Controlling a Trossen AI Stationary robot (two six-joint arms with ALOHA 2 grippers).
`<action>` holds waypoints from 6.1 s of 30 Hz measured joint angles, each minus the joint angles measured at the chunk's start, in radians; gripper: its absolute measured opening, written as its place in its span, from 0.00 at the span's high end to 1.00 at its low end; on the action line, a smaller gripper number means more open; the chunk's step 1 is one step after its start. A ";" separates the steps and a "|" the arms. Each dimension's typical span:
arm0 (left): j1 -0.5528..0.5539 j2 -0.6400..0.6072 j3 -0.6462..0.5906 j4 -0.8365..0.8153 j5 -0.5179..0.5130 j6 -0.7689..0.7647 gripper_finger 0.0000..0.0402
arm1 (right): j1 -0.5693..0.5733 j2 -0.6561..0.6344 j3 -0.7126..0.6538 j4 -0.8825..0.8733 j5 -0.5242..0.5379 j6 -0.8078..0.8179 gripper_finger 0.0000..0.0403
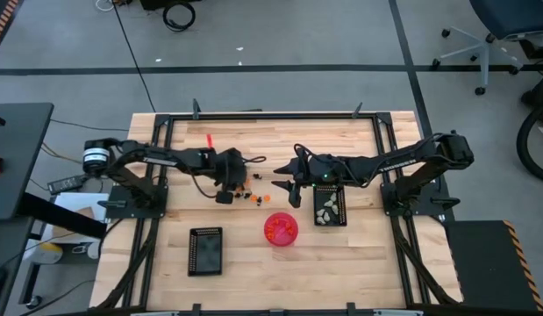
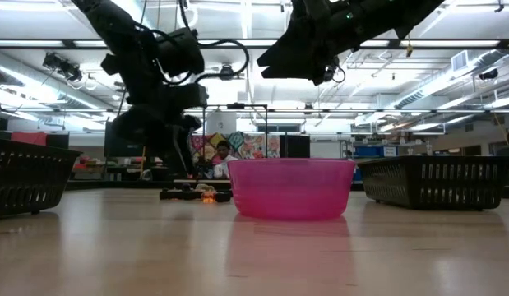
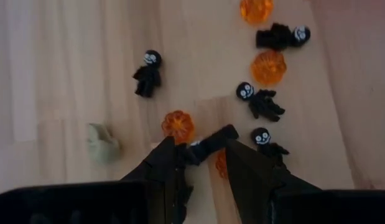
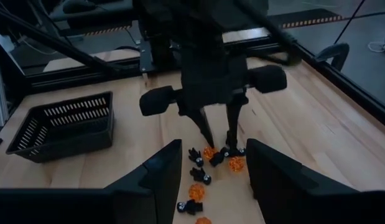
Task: Sort Halloween decoration
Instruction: Put the black skeleton toy into the bottom black bin
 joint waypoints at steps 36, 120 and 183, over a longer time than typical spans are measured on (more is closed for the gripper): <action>0.000 0.082 0.041 -0.025 0.052 -0.010 0.98 | 0.000 0.000 0.000 0.004 -0.007 0.000 0.55; -0.532 -0.051 -0.030 -0.427 0.044 -1.142 0.96 | -0.150 -0.166 0.000 -0.109 -0.131 -0.324 0.55; 0.108 0.148 0.070 -0.170 0.002 -0.176 0.78 | -0.069 -0.166 0.000 -0.149 -0.077 -0.172 0.55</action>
